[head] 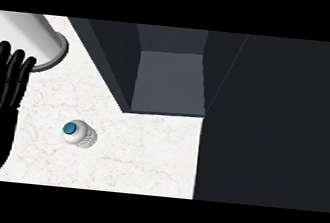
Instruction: Pick up the bottled water, place it into the cabinet and close the cabinet
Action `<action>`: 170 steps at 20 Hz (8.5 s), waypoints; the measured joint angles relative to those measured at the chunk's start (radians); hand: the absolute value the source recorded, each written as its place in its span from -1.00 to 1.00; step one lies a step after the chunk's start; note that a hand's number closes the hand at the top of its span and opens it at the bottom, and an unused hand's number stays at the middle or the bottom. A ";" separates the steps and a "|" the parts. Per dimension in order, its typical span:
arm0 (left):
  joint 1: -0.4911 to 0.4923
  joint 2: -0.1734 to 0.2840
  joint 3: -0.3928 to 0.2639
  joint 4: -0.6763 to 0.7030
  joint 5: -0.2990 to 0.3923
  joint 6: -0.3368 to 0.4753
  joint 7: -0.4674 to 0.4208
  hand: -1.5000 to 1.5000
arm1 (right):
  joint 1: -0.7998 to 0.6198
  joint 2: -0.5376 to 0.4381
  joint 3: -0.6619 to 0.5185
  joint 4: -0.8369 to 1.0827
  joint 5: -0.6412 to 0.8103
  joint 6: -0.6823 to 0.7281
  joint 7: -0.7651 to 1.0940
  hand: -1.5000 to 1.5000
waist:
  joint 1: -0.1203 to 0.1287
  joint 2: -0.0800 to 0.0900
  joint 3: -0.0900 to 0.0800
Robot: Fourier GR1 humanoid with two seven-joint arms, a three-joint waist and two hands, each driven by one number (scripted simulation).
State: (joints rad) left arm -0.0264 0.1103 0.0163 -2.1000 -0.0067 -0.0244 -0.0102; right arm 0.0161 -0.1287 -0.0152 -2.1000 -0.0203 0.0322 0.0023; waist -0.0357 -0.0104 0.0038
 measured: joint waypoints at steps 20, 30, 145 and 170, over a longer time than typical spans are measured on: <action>0.135 0.036 0.127 -0.037 0.285 -0.113 0.169 -1.00 | 0.430 0.042 0.299 -0.364 -0.053 0.117 0.094 -1.00 | 0.031 0.006 -0.004; 0.158 0.059 0.180 0.101 0.236 -0.143 0.142 -1.00 | 0.617 0.020 0.411 -0.392 -0.016 0.125 -0.006 -1.00 | 0.022 0.007 -0.004; -1.076 -0.092 -0.367 1.909 0.381 0.837 -0.388 -1.00 | 1.059 -0.394 0.415 -0.379 -0.026 0.054 -0.630 -1.00 | -0.047 0.038 -0.005; -0.954 -0.110 -0.360 1.547 0.692 0.397 -0.619 1.00 | 1.030 -0.383 0.435 -0.393 -0.030 0.069 -0.569 -1.00 | -0.009 0.011 -0.005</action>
State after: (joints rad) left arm -0.9802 0.0002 -0.3441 -0.5529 0.6853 0.3723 -0.6293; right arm 1.0459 -0.5115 0.4196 -2.4933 -0.0498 0.1008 -0.5670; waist -0.0450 0.0008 -0.0016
